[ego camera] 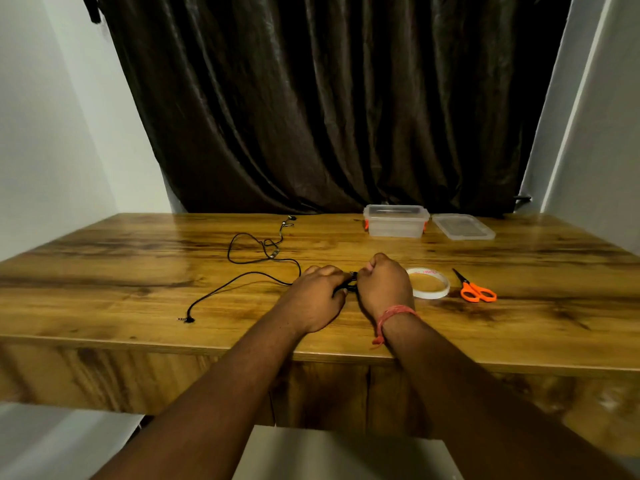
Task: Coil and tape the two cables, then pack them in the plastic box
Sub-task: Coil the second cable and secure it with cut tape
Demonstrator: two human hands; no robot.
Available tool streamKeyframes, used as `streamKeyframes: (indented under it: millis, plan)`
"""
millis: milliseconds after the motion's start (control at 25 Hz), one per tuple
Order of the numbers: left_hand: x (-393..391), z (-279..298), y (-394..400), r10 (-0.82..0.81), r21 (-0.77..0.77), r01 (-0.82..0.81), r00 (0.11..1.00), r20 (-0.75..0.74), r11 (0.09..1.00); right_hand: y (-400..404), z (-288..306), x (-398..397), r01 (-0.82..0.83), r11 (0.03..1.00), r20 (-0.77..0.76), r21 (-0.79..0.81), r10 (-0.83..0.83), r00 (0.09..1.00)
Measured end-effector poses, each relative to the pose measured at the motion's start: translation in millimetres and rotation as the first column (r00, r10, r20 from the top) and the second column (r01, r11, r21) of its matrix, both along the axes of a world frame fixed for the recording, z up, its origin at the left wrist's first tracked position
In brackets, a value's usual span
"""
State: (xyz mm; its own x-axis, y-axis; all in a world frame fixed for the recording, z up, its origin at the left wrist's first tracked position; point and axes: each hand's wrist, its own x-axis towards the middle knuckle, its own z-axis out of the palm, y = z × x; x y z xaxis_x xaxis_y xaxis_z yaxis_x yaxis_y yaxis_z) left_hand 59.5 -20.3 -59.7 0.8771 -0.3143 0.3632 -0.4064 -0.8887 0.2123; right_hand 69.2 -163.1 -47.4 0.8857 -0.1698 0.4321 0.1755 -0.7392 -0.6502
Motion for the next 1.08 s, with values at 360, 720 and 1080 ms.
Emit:
streamKeyframes:
  millis: [360,720,1080]
  plan:
    - [-10,4,4,0.102,-0.173,-0.091,0.993,0.055,0.981,-2,7,-12,0.018,0.983,0.226,0.184,-0.06,0.972]
    - [-65,9,63,0.42,-0.043,-0.427,0.857,0.299,0.903,16,1,-21,-0.456,0.813,0.134,-0.361,0.529,0.838]
    - [-70,5,125,0.738,-0.077,-0.747,0.665,-0.113,0.661,47,-3,-30,-0.54,0.57,0.027,-0.619,0.703,0.711]
